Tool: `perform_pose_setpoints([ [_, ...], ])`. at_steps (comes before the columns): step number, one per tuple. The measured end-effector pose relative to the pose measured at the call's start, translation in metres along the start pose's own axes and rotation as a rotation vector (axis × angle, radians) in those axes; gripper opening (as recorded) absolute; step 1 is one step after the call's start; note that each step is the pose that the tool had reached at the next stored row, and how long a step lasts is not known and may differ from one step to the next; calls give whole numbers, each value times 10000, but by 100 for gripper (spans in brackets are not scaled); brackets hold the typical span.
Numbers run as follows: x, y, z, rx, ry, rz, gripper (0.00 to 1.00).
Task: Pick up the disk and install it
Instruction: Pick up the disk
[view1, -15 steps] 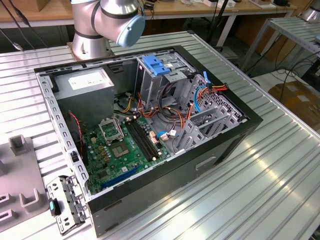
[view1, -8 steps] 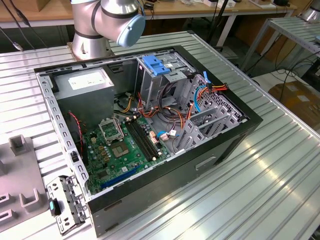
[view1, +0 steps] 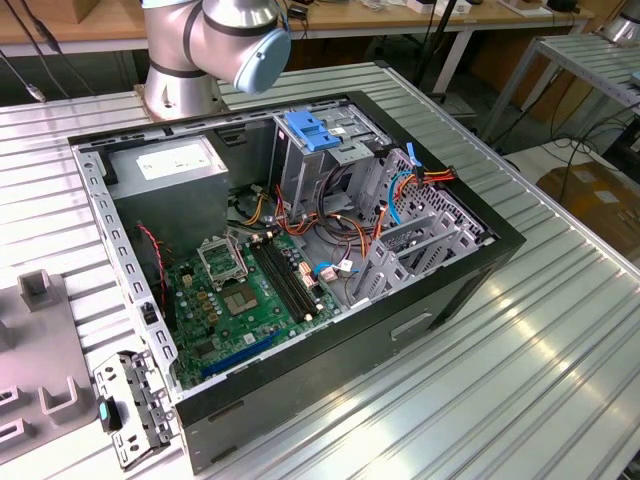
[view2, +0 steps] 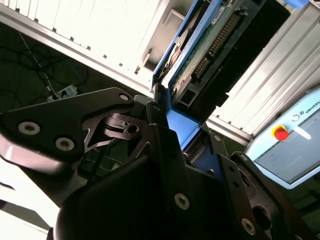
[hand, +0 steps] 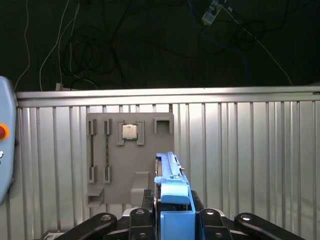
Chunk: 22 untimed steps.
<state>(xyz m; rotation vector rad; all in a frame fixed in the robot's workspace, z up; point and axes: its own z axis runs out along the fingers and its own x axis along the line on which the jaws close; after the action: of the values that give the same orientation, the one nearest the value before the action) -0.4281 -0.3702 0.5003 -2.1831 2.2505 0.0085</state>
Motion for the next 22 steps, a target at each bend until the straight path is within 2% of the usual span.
perform_pose_setpoints([
  [4, 3, -63, 0, 1, 0, 0, 37],
  [10, 85, -98, 0, 0, 0, 0, 37],
  [13, 96, -153, 0, 1, -1, 1, 37],
  [16, 96, -242, 0, -12, 1, 0, 37],
  [18, 96, -307, -1, -101, 3, 1, 37],
  [21, 91, -468, 0, -124, 4, 2, 37],
  [22, 89, -544, 0, -124, 4, 2, 37],
])
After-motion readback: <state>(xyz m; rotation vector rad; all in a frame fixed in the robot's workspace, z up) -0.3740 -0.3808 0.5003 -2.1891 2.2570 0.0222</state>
